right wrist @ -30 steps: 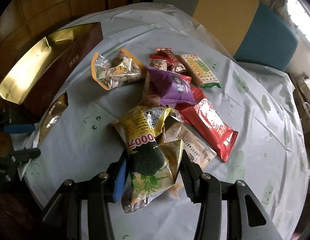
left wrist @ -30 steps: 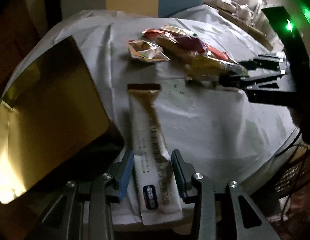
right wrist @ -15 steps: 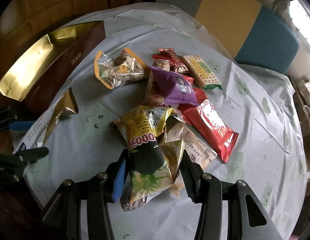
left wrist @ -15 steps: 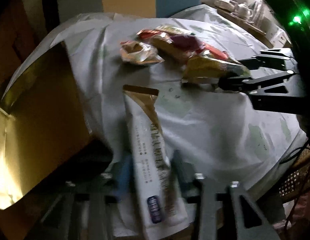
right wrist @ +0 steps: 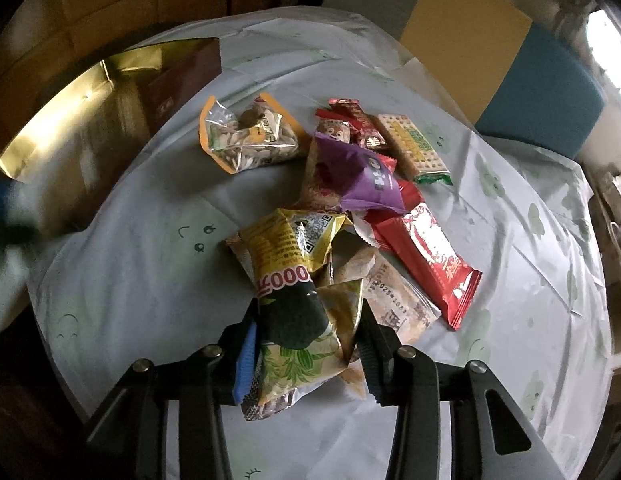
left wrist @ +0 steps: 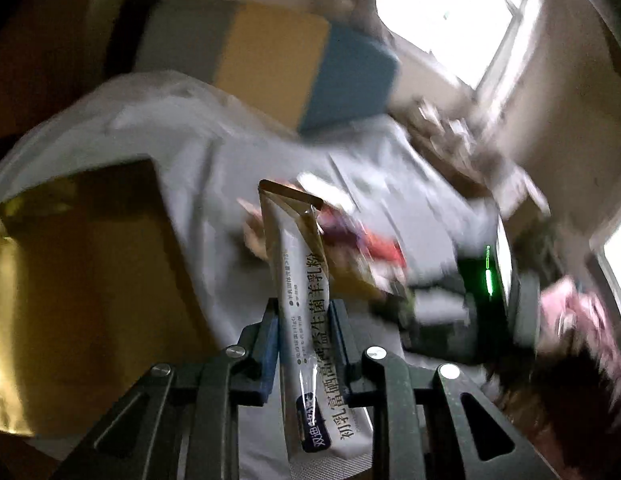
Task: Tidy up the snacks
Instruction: 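Carry the white sachet with the left tool into the gold tray and release, then carry the yellow printed bag with the right tool into the gold tray and release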
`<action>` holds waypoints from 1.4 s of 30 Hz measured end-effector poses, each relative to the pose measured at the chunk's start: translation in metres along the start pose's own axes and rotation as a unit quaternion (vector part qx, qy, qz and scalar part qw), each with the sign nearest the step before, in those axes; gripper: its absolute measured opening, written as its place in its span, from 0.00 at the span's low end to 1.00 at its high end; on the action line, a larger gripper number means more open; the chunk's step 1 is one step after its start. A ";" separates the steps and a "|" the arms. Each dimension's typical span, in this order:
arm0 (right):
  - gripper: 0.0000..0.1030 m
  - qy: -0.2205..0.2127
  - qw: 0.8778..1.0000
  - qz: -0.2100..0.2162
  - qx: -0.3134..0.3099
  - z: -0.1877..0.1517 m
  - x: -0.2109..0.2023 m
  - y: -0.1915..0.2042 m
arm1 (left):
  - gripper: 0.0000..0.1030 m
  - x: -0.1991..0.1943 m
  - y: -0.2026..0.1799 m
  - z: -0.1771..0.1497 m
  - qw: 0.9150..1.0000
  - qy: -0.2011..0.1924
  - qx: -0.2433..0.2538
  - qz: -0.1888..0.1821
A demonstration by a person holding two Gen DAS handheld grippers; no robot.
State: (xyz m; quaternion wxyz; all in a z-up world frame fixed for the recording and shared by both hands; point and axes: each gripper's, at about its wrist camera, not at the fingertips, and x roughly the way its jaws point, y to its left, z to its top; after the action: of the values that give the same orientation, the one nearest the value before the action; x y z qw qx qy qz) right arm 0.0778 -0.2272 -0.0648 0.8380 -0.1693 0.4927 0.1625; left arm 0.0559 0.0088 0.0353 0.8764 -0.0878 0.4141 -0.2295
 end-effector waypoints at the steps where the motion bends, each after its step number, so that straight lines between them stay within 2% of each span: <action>1: 0.43 0.000 1.000 0.000 0.000 0.000 0.000 0.000 | 0.23 -0.004 0.010 0.009 1.000 -0.011 -0.014 0.011; 5: 0.43 0.000 1.000 0.002 0.002 0.000 0.000 0.001 | 0.23 -0.002 0.055 0.038 0.993 -0.023 -0.072 0.091; 9: 0.43 -0.001 1.000 0.002 0.004 -0.001 0.001 0.000 | 0.24 0.028 0.085 0.052 0.986 -0.002 -0.097 0.132; 12: 0.43 -0.002 1.000 0.005 0.007 -0.001 0.001 0.000 | 0.25 0.054 0.093 0.058 0.983 0.019 -0.093 0.156; 13: 0.43 -0.001 1.000 0.006 0.007 -0.001 0.002 0.000 | 0.28 0.056 0.098 0.058 0.982 0.022 -0.096 0.159; 14: 0.43 -0.001 1.000 0.007 0.008 -0.001 0.002 -0.001 | 0.33 0.061 0.102 0.059 0.982 0.024 -0.105 0.154; 16: 0.43 -0.002 1.000 0.007 0.008 -0.001 0.003 -0.001 | 0.34 0.067 0.108 0.058 0.982 0.036 -0.117 0.145; 18: 0.43 -0.003 1.000 0.007 0.009 -0.001 0.003 -0.001 | 0.34 0.067 0.108 0.052 0.980 0.038 -0.116 0.155; 26: 0.43 -0.006 1.000 0.016 0.021 -0.001 0.005 -0.004 | 0.34 0.045 0.076 0.013 0.985 0.043 -0.061 0.154; 31: 0.43 -0.010 0.999 0.018 0.038 -0.001 0.005 -0.006 | 0.34 0.030 0.052 -0.012 0.990 0.043 -0.040 0.132; 35: 0.42 -0.009 0.998 0.029 0.060 -0.003 0.003 -0.009 | 0.35 0.025 0.036 -0.026 0.990 0.048 -0.012 0.133; 38: 0.40 -0.010 0.993 0.055 0.103 -0.003 -0.003 -0.015 | 0.35 0.021 0.031 -0.033 0.990 0.045 -0.002 0.136; 42: 0.39 -0.022 0.985 0.084 0.147 -0.006 -0.013 -0.015 | 0.35 0.015 0.034 -0.036 0.990 0.038 -0.008 0.135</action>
State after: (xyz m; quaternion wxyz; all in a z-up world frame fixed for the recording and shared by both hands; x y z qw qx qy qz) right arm 0.0738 -0.2450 -0.0544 0.8480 0.0012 0.5048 0.1615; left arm 0.0479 0.0328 -0.0095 0.8822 -0.0295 0.4571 -0.1091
